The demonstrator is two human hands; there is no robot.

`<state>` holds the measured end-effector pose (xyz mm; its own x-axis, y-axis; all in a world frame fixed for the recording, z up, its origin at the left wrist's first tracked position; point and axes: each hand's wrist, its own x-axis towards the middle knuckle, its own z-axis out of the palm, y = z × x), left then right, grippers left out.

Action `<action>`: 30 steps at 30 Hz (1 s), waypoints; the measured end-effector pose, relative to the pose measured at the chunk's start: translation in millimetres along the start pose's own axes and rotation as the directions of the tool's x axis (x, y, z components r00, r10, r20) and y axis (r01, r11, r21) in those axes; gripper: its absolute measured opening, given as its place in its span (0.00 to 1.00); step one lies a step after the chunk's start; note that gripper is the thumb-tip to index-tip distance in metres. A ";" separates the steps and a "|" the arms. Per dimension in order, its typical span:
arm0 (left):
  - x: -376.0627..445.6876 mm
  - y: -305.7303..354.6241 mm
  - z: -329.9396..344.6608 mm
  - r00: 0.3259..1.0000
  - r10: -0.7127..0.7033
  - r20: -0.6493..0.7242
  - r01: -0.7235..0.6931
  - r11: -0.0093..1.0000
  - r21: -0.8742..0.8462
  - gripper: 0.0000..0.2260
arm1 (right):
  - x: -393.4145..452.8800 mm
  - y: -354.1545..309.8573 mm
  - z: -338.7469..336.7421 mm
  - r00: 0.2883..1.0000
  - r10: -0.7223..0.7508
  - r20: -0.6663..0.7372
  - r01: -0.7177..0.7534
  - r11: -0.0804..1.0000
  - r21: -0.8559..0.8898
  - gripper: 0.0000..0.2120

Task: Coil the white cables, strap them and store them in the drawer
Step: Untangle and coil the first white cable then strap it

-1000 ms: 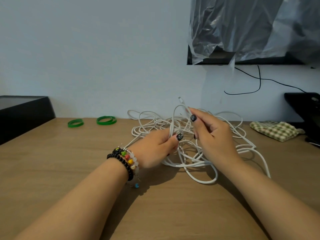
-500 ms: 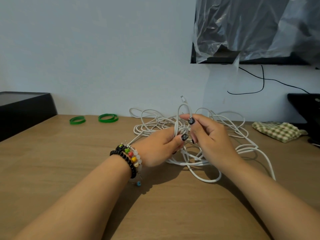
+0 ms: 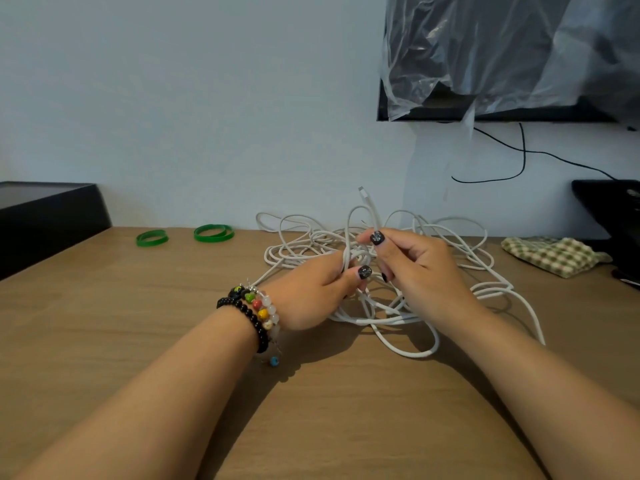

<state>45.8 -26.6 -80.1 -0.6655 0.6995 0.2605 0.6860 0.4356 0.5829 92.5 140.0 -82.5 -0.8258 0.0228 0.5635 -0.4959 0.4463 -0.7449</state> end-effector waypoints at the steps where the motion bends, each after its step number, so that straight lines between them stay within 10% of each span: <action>1: -0.5 0.4 0.0 1.000 0.003 0.005 -0.003 1.000 -0.002 0.11 | 0.1 0.2 -0.2 1.000 0.003 0.008 -0.003 1.000 -0.001 0.11; 17: 0.7 -5.5 4.5 0.994 -0.101 0.052 0.113 0.931 -0.348 0.15 | 0.8 2.2 1.0 0.997 -0.053 0.057 0.051 0.998 0.033 0.14; 26: 6.8 -3.1 -18.5 0.901 -0.370 -0.227 -0.094 0.342 -0.935 0.16 | 4.3 13.7 -1.2 0.942 -0.183 -0.281 0.138 0.975 -0.172 0.04; 30: 8.3 -5.7 -20.2 0.834 -0.421 -0.356 -0.120 0.493 -0.862 0.16 | 2.8 13.9 2.5 0.938 -0.256 -0.232 0.208 0.955 -0.213 0.08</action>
<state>30.4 -34.7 -65.7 -0.9486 0.1986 0.2463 0.1639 -0.3574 0.9195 82.6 144.0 -92.2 -0.5856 0.1144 0.8025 -0.5879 0.6216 -0.5176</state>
